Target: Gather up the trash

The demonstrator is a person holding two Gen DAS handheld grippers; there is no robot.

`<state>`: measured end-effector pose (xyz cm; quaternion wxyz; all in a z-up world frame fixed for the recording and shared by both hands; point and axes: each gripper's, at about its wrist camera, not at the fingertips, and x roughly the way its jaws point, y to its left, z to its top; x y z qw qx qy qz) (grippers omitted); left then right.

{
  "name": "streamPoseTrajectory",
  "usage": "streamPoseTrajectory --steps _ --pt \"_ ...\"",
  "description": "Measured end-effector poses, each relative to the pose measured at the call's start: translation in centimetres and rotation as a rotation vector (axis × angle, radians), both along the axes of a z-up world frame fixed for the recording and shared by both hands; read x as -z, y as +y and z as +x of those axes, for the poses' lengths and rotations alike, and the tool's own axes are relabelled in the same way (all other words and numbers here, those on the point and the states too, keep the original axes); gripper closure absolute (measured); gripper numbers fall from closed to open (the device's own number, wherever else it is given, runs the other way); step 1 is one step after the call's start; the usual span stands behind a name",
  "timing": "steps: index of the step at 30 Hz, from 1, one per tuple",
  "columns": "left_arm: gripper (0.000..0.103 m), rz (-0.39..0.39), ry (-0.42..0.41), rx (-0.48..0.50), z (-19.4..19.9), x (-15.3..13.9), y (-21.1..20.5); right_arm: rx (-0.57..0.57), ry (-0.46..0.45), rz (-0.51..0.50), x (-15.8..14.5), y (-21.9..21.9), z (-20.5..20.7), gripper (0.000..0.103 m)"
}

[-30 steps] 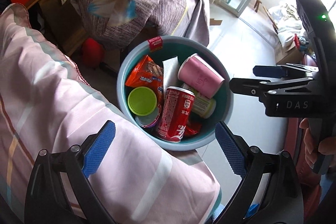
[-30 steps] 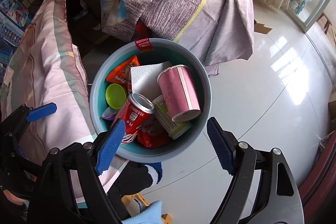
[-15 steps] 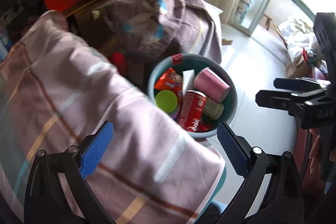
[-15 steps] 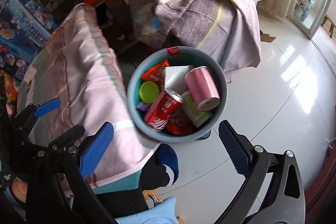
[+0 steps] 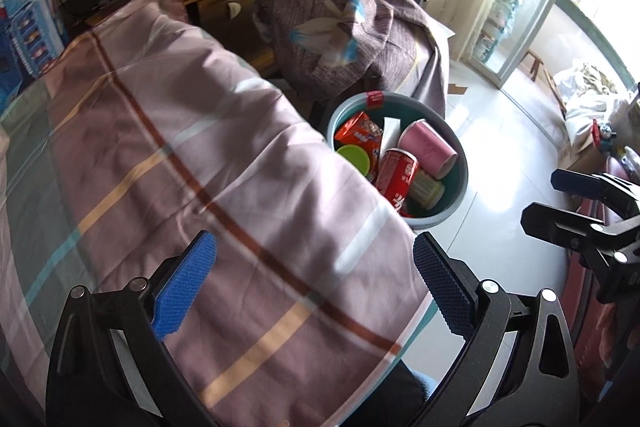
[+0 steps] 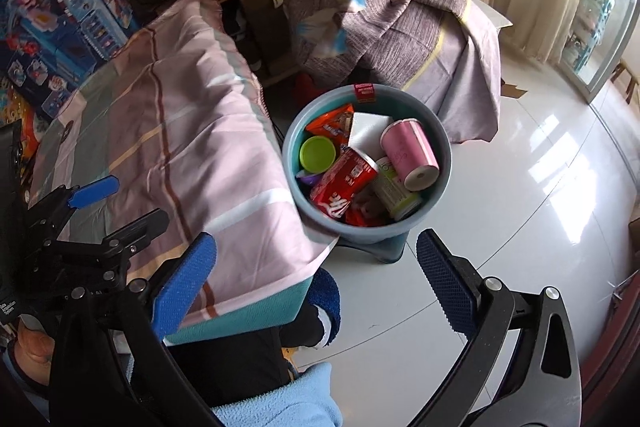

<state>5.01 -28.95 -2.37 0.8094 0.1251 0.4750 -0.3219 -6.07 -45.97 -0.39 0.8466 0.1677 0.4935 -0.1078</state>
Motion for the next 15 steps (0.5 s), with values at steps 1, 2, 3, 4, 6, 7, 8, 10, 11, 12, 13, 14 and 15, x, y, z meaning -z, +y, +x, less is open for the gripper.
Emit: streamPoseTrajectory --steps 1,2,3,4,6,7,8,10,11,12,13,14,15 --pt "0.004 -0.002 -0.002 -0.003 -0.2 0.0 0.1 -0.002 -0.005 -0.002 -0.1 0.3 -0.2 0.007" --pt "0.004 -0.002 -0.008 -0.011 -0.6 0.0 0.5 -0.001 -0.012 -0.006 -0.1 0.7 -0.6 0.007" --pt "0.004 0.0 -0.011 -0.017 -0.8 0.0 0.7 0.001 -0.014 -0.008 -0.1 0.9 -0.8 0.007" --pt "0.004 0.001 -0.013 -0.023 -1.0 0.0 1.0 0.001 -0.015 -0.01 0.0 1.1 -1.0 0.007" --pt "0.004 0.001 -0.016 -0.035 -1.5 0.0 1.7 0.0 -0.016 -0.01 0.1 1.5 -1.4 0.007" --pt "0.004 0.003 -0.019 -0.039 -1.7 0.0 1.9 -0.001 -0.016 -0.013 0.3 1.7 -1.6 0.007" --pt "0.004 0.005 -0.026 -0.046 -2.0 -0.1 2.3 -0.002 -0.015 -0.015 0.4 1.8 -1.8 0.007" --pt "0.004 0.009 -0.034 -0.062 -2.3 0.0 2.9 -0.007 -0.02 -0.02 0.6 2.1 -2.0 0.007" --pt "0.004 0.011 -0.035 -0.069 -2.3 0.0 3.0 -0.013 -0.025 -0.019 0.8 2.2 -2.0 0.007" --pt "0.004 0.013 -0.036 -0.079 -2.4 0.0 3.3 -0.02 -0.031 -0.015 0.9 2.4 -2.0 0.007" --pt "0.004 0.013 -0.037 -0.087 -2.5 -0.1 3.6 -0.026 -0.036 -0.012 1.0 2.5 -2.0 0.007" --pt "0.004 0.015 -0.04 -0.094 -2.6 -0.1 3.8 -0.032 -0.042 -0.009 1.0 2.7 -2.1 0.007" --pt "0.004 0.017 -0.042 -0.099 -2.7 -0.1 3.9 -0.037 -0.047 -0.012 1.0 2.9 -2.1 0.007"
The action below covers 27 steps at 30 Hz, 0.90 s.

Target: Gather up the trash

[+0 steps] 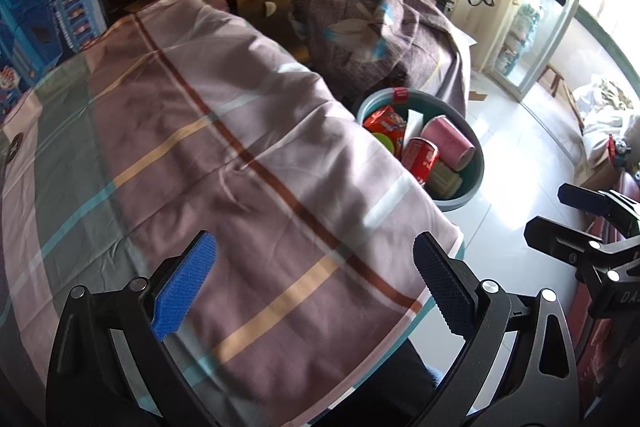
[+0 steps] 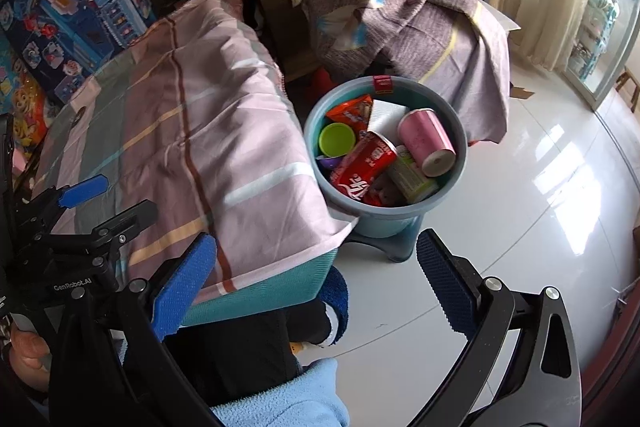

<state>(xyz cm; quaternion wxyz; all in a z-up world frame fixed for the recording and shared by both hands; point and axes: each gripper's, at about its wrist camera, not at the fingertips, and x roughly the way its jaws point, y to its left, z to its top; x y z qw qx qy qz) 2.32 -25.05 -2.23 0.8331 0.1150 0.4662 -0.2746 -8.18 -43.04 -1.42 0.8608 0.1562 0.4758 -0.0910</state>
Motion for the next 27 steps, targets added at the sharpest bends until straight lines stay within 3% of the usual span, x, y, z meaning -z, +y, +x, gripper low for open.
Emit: streamPoseTrajectory --steps 27 --pt "0.004 0.016 0.004 -0.024 0.1 1.0 0.1 0.017 0.021 0.004 1.3 -0.3 0.2 0.007"
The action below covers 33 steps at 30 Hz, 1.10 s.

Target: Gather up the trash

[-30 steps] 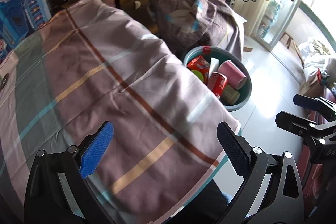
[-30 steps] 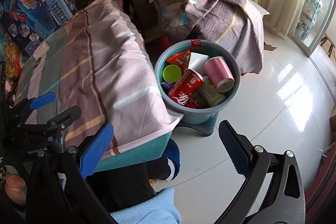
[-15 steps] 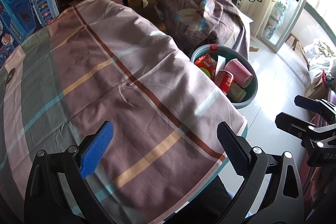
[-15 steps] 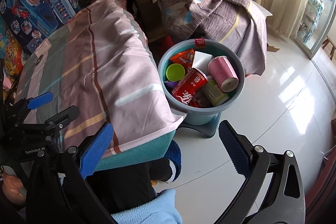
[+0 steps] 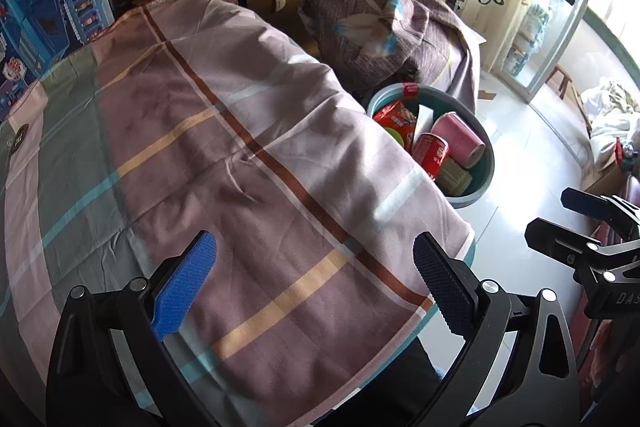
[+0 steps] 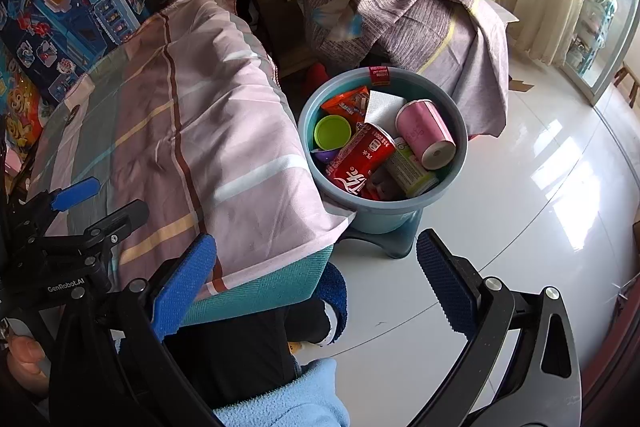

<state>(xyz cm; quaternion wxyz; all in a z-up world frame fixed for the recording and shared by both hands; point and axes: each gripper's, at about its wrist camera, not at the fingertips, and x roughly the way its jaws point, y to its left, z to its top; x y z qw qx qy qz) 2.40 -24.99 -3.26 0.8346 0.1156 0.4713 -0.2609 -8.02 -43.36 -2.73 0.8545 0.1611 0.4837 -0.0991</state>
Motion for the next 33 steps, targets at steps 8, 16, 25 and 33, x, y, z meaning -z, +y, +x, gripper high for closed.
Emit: streamPoseTrajectory --steps 8,16,25,33 --pt "0.004 -0.014 0.006 0.009 0.15 0.33 0.17 0.005 0.003 0.002 0.17 -0.2 0.16 0.007" --pt "0.004 -0.002 -0.007 -0.006 0.17 0.33 0.15 0.009 0.014 0.001 0.49 -0.47 0.34 0.007" --pt "0.004 0.01 -0.023 -0.02 0.35 0.28 0.2 0.01 0.017 -0.003 0.59 -0.56 0.49 0.007" --pt "0.004 0.014 -0.031 -0.018 0.29 0.24 0.08 0.008 0.021 -0.005 0.64 -0.68 0.74 0.007"
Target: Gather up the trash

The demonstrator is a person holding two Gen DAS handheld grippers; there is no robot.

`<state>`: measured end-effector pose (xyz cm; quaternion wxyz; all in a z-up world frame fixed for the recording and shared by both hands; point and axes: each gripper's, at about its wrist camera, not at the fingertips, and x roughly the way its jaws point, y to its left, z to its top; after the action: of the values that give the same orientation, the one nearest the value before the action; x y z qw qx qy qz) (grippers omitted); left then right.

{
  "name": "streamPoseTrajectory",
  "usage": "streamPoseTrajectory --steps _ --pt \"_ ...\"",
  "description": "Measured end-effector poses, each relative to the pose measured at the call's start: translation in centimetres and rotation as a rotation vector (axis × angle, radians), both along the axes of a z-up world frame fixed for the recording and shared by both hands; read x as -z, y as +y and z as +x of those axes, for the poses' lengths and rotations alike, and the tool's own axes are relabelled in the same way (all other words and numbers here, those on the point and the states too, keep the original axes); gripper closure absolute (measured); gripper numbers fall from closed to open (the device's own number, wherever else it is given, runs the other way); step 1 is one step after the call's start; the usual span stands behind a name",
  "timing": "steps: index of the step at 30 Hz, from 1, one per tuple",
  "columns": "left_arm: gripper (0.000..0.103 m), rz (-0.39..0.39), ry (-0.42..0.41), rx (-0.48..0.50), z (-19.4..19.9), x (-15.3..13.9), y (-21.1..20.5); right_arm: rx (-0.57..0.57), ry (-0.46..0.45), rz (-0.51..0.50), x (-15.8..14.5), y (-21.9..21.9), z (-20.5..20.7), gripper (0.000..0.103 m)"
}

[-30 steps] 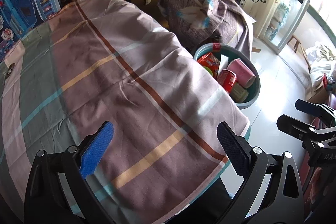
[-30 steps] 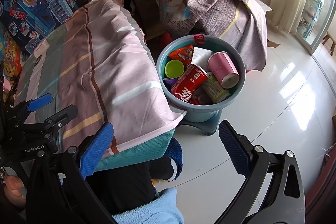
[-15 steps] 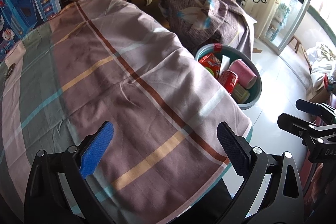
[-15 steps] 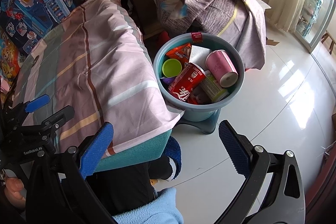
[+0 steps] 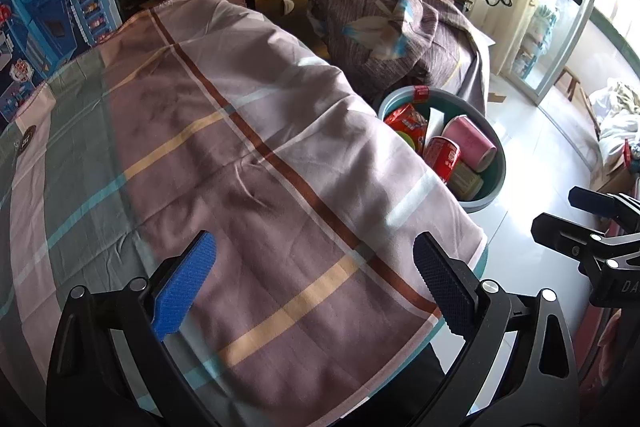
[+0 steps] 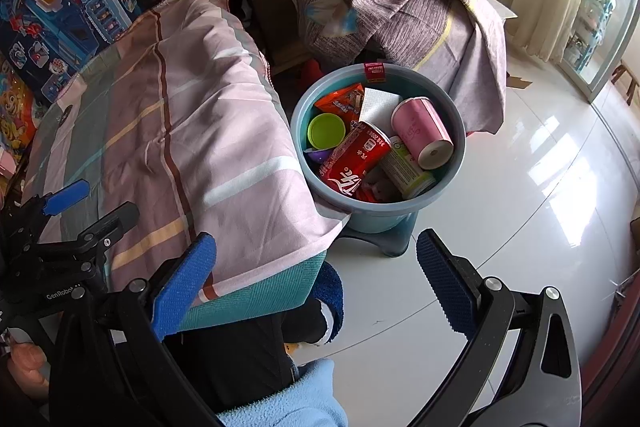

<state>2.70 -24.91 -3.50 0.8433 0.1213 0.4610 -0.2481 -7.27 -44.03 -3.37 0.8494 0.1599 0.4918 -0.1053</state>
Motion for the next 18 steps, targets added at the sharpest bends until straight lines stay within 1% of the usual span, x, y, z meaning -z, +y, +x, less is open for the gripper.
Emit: streamPoseTrajectory --steps 18 --pt "0.004 0.022 -0.015 -0.018 0.08 0.51 0.12 0.0 0.005 0.0 0.36 -0.05 0.26 0.007"
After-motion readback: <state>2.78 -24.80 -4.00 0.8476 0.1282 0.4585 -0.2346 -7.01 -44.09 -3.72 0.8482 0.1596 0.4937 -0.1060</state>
